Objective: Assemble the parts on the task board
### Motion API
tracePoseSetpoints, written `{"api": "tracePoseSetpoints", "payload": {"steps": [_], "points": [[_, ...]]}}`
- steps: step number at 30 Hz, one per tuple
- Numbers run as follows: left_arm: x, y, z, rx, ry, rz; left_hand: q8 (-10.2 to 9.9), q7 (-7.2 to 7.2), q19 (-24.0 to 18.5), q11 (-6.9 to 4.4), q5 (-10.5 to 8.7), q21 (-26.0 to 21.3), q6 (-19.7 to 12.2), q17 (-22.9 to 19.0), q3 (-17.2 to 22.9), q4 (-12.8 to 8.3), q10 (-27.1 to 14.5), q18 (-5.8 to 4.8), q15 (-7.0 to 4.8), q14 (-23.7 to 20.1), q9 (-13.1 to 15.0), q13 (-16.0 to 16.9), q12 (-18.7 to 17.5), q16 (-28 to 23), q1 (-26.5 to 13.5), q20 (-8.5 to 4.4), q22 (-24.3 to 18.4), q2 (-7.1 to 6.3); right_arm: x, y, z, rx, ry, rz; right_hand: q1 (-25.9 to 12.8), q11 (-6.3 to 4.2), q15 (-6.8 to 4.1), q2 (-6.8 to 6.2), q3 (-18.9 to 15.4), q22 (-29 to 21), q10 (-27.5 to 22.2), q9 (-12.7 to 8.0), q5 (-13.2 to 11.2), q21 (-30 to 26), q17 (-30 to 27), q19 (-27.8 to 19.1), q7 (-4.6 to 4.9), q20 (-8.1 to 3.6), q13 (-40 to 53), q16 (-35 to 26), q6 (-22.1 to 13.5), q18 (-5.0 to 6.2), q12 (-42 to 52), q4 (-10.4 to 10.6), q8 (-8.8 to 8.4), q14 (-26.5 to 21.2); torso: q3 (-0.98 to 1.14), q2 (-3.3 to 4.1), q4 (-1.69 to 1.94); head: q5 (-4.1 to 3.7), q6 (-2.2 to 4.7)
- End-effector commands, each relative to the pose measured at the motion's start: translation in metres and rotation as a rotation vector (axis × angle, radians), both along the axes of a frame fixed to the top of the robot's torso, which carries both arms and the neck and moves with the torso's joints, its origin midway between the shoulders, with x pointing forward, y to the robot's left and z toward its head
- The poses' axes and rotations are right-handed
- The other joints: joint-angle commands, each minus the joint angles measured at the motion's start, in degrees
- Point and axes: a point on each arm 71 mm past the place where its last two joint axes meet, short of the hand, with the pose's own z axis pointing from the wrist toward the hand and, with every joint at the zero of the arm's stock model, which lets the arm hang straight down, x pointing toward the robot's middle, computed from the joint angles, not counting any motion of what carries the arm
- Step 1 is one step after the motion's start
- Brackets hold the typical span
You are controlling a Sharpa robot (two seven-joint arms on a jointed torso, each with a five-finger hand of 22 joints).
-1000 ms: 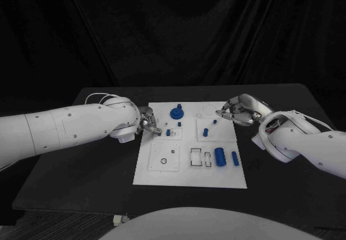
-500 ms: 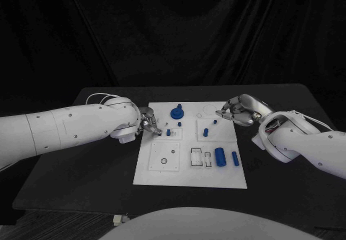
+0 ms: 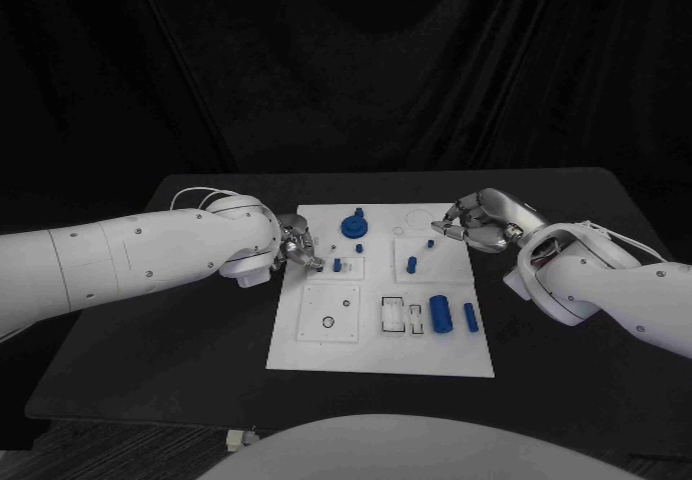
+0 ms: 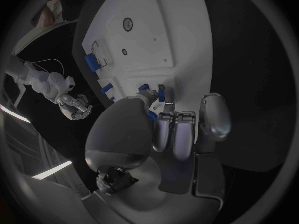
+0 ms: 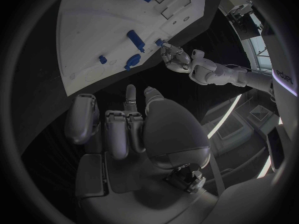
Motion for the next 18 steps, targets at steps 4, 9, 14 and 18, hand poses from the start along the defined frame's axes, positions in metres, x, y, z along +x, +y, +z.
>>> {"api": "tracePoseSetpoints", "payload": {"steps": [4,9,14,18], "points": [[0.0,-0.004,0.007,-0.094,-0.095,-0.012,1.95,-0.81,-0.23,-0.55,1.55,-0.64,1.22,14.63,7.3,-2.79,2.51,-2.2,-0.85,6.11,1.17,10.14,-0.89,0.03,1.21,-0.53,9.58,-0.64,-0.001,-0.002,-0.001,-0.007,0.005,-0.014,1.15,-0.03,0.1,0.57,0.3,9.68,5.97,0.3,1.29,-0.93,15.37,0.07,-0.32,0.23,15.52,1.42,-0.52,0.18,0.95,-0.26,0.2,6.21,0.0,0.0,-0.02,-0.1,-0.01],[-0.003,-0.001,0.011,-0.126,-0.125,-0.02,2.27,-0.85,-0.08,-0.55,1.47,-0.51,1.76,14.74,10.85,-3.57,2.62,-2.24,-0.93,6.18,1.32,10.22,-0.84,0.06,0.54,-0.58,9.62,-1.43,-0.001,-0.004,-0.001,-0.008,0.006,-0.017,1.22,-0.04,0.1,0.61,0.36,9.69,5.97,0.3,1.32,-0.9,15.37,0.09,-0.34,0.23,15.52,1.42,-0.52,0.17,0.95,-0.3,0.2,6.21,0.0,0.01,0.01,-0.26,-0.01],[-0.004,0.002,0.012,-0.14,-0.095,-0.017,2.32,-0.78,-0.23,-0.57,1.1,-0.82,1.73,14.52,11.95,-4.0,2.47,-2.17,-0.91,6.06,1.39,10.01,-1.0,-0.01,0.27,-0.59,9.54,-2.02,-0.001,-0.004,-0.001,-0.009,0.007,-0.019,1.22,-0.04,0.1,0.61,0.36,9.69,5.97,0.3,1.32,-0.9,15.37,0.09,-0.34,0.23,15.52,1.42,-0.52,0.17,0.95,-0.3,0.2,6.21,0.01,-0.02,-0.01,-0.34,-0.01],[-0.004,0.006,0.011,-0.127,-0.016,-0.012,2.21,-0.66,-0.24,-0.49,0.71,-0.81,1.34,14.55,12.85,-4.59,2.54,-2.18,-0.87,6.08,1.44,10.1,-0.94,0.0,0.13,-0.57,9.55,-2.66,-0.001,-0.004,-0.002,-0.009,0.008,-0.018,1.22,-0.04,0.1,0.61,0.36,9.69,5.97,0.3,1.32,-0.9,15.37,0.09,-0.34,0.23,15.52,1.42,-0.52,0.17,0.95,-0.3,0.2,6.21,0.0,-0.03,-0.01,-0.31,-0.01]]}}
